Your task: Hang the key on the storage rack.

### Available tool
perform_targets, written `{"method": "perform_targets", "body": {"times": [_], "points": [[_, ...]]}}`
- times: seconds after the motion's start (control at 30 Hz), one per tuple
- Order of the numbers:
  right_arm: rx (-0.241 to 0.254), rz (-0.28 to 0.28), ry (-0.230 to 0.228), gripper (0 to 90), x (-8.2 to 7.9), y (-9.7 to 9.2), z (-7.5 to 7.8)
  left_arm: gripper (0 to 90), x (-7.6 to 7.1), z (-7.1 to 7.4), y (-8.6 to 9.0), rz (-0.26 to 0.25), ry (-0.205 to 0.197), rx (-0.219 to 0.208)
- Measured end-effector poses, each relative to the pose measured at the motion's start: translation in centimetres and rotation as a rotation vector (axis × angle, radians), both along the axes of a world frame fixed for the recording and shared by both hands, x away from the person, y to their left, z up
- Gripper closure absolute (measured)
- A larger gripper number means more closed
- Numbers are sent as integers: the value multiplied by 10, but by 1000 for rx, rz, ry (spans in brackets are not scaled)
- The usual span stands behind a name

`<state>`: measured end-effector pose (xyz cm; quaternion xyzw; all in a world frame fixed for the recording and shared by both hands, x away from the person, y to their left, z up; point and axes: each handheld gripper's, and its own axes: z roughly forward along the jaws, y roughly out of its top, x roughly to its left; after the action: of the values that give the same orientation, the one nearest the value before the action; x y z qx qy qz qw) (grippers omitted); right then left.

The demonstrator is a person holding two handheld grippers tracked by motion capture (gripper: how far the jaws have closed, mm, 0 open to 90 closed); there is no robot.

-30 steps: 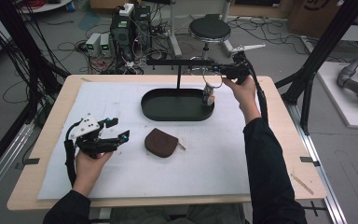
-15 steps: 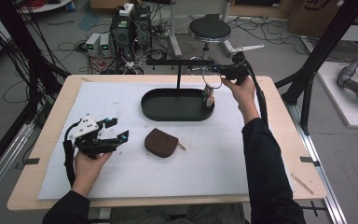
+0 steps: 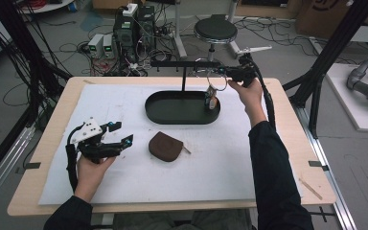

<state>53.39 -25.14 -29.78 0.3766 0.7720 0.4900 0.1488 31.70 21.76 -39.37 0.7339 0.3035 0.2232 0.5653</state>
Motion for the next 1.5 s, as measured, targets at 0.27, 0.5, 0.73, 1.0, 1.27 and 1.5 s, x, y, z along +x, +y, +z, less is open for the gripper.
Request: {"method": "perform_targets", "body": {"times": [0.27, 0.5, 0.73, 1.0, 1.27, 1.5], "points": [[-27, -26, -14, 828, -3, -4, 5, 307, 0, 0, 0, -2, -2, 2], [-42, -37, -23, 812, -6, -7, 8, 307, 0, 0, -1, -5, 0, 10], [-69, -51, -59, 740, -14, -9, 12, 306, 1, -1, -1, -4, 1, 9], [-110, -99, -67, 562, -33, -25, 16, 306, 2, 0, -2, -7, 2, 12], [-92, -96, -36, 454, -56, -37, 28, 307, 4, 0, -5, -13, 2, 16], [-61, -89, -74, 467, -90, -45, 35, 306, 5, 1, -6, -20, 1, 13]]}}
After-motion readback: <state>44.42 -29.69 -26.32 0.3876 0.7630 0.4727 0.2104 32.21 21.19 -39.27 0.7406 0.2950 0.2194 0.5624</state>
